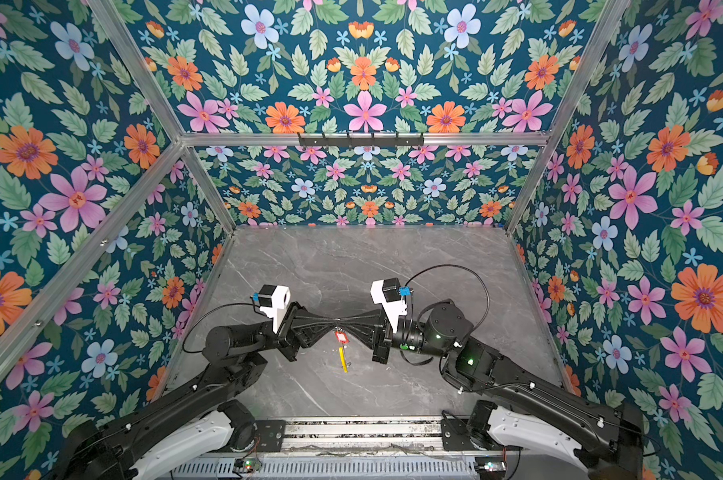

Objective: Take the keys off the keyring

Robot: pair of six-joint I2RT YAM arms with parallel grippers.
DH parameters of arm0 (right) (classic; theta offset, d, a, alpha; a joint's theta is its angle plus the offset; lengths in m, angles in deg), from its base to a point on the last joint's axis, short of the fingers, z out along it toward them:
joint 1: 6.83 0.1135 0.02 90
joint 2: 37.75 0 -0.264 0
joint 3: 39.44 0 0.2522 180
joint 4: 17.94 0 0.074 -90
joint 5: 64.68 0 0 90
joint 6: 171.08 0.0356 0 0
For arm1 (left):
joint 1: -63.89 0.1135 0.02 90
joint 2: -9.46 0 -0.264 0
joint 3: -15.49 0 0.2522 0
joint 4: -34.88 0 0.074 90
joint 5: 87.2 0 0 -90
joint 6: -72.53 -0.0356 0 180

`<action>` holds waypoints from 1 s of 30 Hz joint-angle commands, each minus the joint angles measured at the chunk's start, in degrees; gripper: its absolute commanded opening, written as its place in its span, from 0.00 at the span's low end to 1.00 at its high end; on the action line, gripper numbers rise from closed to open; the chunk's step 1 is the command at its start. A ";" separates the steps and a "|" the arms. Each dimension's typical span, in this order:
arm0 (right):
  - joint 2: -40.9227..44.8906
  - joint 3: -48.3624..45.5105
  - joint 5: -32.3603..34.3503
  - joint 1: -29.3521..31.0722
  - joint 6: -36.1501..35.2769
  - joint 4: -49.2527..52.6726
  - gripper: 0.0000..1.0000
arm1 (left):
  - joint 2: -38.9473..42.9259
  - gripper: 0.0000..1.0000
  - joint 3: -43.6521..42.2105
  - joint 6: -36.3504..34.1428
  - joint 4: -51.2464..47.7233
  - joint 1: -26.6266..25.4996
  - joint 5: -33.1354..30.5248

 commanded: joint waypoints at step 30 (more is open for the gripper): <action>1.66 14.40 3.85 0.05 -10.37 34.21 0.00 | -3.99 0.30 19.24 -9.85 -41.73 0.04 20.64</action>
